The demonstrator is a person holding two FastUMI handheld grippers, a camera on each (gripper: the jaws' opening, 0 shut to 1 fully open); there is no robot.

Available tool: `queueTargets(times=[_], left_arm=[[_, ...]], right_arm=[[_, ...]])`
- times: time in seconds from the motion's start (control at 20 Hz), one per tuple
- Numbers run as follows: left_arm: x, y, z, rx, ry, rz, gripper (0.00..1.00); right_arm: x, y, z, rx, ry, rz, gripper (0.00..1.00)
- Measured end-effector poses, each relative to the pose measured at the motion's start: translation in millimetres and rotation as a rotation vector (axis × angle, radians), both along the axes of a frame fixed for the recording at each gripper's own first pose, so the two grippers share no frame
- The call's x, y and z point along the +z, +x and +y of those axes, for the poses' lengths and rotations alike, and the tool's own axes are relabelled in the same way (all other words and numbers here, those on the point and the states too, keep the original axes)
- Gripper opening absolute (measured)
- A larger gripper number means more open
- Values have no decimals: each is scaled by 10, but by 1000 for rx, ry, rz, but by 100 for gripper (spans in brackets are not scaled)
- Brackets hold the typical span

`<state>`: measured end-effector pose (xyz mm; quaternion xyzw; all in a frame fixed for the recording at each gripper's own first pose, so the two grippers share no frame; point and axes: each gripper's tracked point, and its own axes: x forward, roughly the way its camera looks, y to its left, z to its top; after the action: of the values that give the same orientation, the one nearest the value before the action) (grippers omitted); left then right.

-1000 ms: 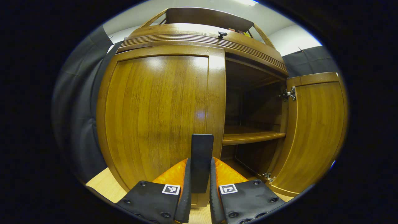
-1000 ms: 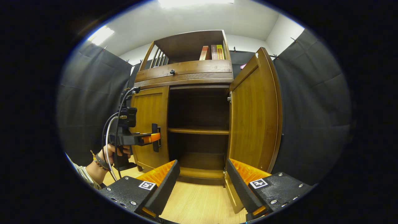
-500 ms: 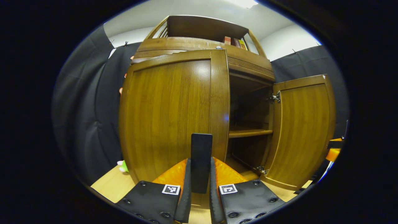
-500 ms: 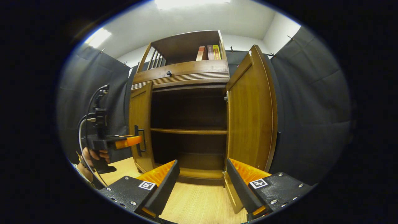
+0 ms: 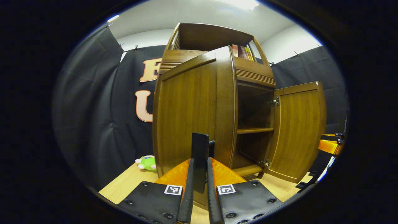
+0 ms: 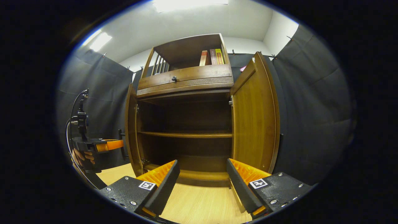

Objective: Open the right door of the double-door shoe cabinet with the right hand, and open the left door with the left hand.

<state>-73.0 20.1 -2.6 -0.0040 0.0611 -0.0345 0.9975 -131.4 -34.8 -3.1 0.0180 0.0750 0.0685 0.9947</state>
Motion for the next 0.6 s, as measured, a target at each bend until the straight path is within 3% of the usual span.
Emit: queueTargets(times=[0.05, 0.1, 0.25, 0.55, 0.6], left_arm=[[14, -37, 71, 10, 13, -7, 26], [32, -70, 128, 20, 21, -13, 26], [56, -173, 348, 61, 15, -15, 26], [214, -333, 983, 200, 80, -61, 27], [251, -352, 1106, 201, 71, -68, 20]], right_arm=[[3, -14, 31, 5, -3, -1, 100], [-1, -24, 58, 8, -8, -1, 94], [18, -46, 158, 22, -6, -7, 100], [11, -18, 255, 35, 4, -4, 100], [1, -6, 264, 37, 7, -2, 100]])
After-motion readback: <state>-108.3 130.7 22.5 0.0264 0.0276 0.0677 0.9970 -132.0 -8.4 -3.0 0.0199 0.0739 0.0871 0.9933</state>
